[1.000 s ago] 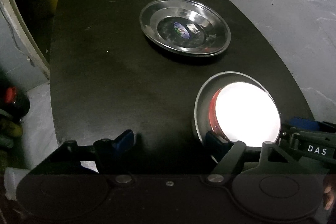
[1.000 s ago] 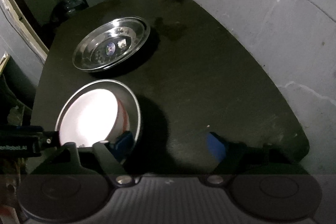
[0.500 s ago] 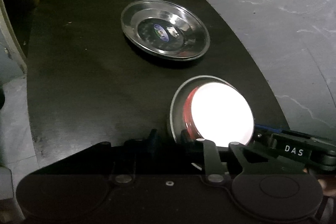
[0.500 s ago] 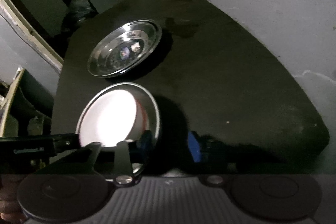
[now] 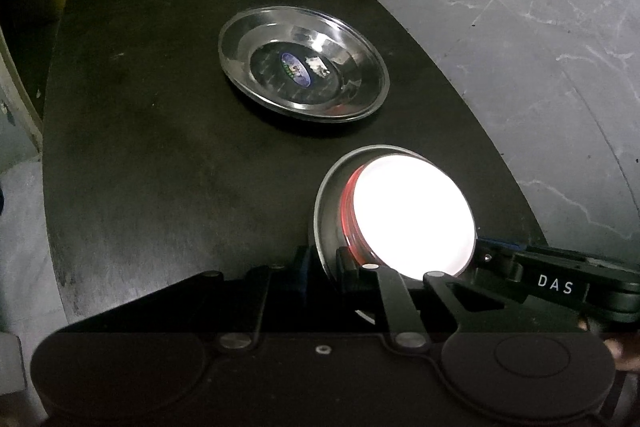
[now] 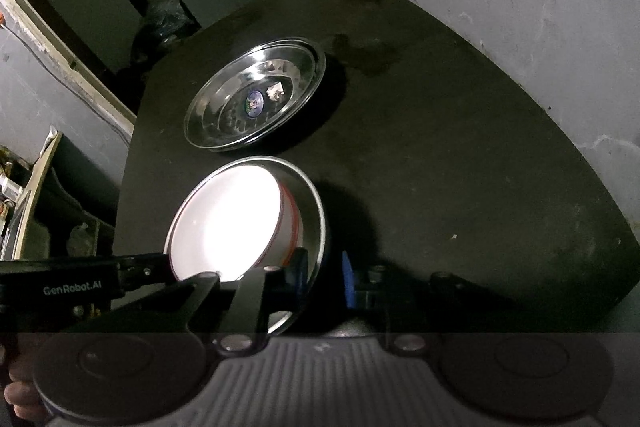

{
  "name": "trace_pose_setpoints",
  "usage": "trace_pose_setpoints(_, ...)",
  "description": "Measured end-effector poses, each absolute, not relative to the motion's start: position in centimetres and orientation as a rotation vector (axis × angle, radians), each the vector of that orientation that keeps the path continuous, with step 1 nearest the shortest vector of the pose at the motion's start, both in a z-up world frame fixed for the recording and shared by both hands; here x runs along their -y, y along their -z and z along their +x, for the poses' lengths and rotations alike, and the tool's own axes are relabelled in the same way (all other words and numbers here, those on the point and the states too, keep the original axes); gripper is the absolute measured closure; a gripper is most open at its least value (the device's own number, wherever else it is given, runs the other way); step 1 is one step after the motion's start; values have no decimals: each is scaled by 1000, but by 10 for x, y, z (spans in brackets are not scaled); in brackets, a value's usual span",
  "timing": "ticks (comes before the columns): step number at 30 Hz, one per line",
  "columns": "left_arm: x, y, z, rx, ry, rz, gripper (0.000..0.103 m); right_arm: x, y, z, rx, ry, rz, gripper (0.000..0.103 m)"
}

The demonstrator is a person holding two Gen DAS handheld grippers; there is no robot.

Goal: Organize plates and bowls
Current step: 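Lift the steel bowl with both grippers and carry it over the labeled steel plate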

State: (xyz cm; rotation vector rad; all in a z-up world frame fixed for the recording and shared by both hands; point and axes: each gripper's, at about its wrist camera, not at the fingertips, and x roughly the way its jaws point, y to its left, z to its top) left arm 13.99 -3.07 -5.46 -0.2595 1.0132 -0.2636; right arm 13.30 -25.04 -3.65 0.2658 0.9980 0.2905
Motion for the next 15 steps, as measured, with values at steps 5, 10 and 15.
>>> trace_pose_setpoints(5, 32, 53, 141, -1015, 273, -240, 89, 248, 36, 131, -990, -292, 262, 89)
trace_pose_setpoints(10, 33, 52, 143, -1020, 276, -221, 90, 247, 36, 131, -991, -283, 269, 89)
trace_pose_setpoints(15, 37, 52, 147, -1024, 286, -211, 90, 247, 36, 130, -991, -270, 275, 89)
